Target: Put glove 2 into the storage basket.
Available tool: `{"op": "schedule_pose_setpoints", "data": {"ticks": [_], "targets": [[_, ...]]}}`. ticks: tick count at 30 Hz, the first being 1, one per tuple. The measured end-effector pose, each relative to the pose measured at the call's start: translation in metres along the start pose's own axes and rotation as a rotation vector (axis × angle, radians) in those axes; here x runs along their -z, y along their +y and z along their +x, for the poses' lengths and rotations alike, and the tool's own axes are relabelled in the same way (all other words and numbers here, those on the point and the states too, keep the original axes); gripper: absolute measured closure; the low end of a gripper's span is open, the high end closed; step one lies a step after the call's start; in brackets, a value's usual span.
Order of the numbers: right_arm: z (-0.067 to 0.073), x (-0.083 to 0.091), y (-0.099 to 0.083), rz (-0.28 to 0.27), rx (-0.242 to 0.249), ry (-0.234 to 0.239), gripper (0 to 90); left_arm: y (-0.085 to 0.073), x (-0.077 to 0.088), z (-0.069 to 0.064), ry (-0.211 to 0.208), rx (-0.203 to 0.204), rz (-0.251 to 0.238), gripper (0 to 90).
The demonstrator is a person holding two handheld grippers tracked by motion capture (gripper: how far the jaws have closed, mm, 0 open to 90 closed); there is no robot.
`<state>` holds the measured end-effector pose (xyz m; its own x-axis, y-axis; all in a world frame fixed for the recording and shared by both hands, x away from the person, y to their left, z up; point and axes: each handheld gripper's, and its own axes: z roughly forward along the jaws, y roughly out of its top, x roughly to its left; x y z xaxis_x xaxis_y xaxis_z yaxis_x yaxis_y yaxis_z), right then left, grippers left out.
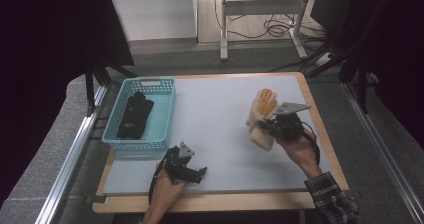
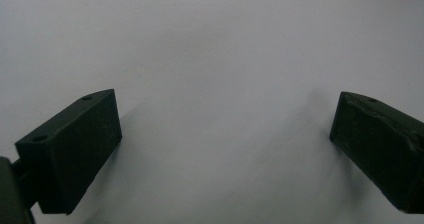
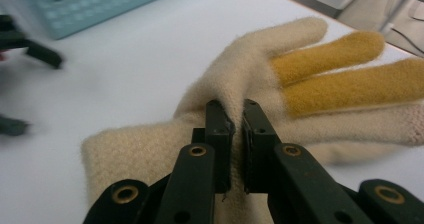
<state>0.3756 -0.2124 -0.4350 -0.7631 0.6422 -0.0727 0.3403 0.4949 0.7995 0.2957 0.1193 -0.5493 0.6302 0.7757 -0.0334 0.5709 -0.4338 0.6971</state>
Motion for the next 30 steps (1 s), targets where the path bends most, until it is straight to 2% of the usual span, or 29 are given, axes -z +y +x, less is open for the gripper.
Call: {"op": "schedule_pose_setpoints", "data": {"ticks": [6, 9, 11, 13, 15, 18, 22, 25, 30], "targets": [[0.042, -0.026, 0.001, 0.015, 0.065, 0.092, 82.1, 0.0, 0.0, 0.0, 0.0, 0.0, 0.0, 0.3], [0.057, -0.041, -0.007, 0.043, 0.068, 0.137, 80.4, 0.0, 0.0, 0.0, 0.001, 0.0, -0.002, 0.3], [0.072, -0.052, -0.016, 0.074, 0.087, 0.178, 70.3, 0.0, 0.0, 0.0, 0.001, -0.001, -0.002, 0.4], [0.079, -0.056, -0.019, 0.094, 0.097, 0.206, 58.0, 0.0, 0.0, 0.0, 0.001, 0.0, -0.002, 0.4], [0.078, -0.053, -0.018, 0.079, 0.102, 0.18, 51.9, 0.0, 0.0, 0.0, 0.002, 0.0, -0.002, 0.4], [0.065, -0.045, -0.014, 0.062, 0.063, 0.152, 52.3, 0.0, 0.0, 0.0, 0.001, 0.0, -0.002, 0.4], [0.049, -0.041, -0.022, 0.096, 0.022, 0.108, 66.9, 0.0, 0.0, 0.0, 0.0, -0.003, 0.0, 0.4], [0.044, -0.045, -0.033, 0.114, -0.022, 0.126, 68.1, 0.0, 0.0, 0.0, 0.0, -0.002, 0.0, 0.3], [0.047, -0.061, -0.044, 0.132, -0.043, 0.149, 58.8, 0.0, 0.0, 0.0, 0.0, 0.002, 0.0, 0.4]]}}
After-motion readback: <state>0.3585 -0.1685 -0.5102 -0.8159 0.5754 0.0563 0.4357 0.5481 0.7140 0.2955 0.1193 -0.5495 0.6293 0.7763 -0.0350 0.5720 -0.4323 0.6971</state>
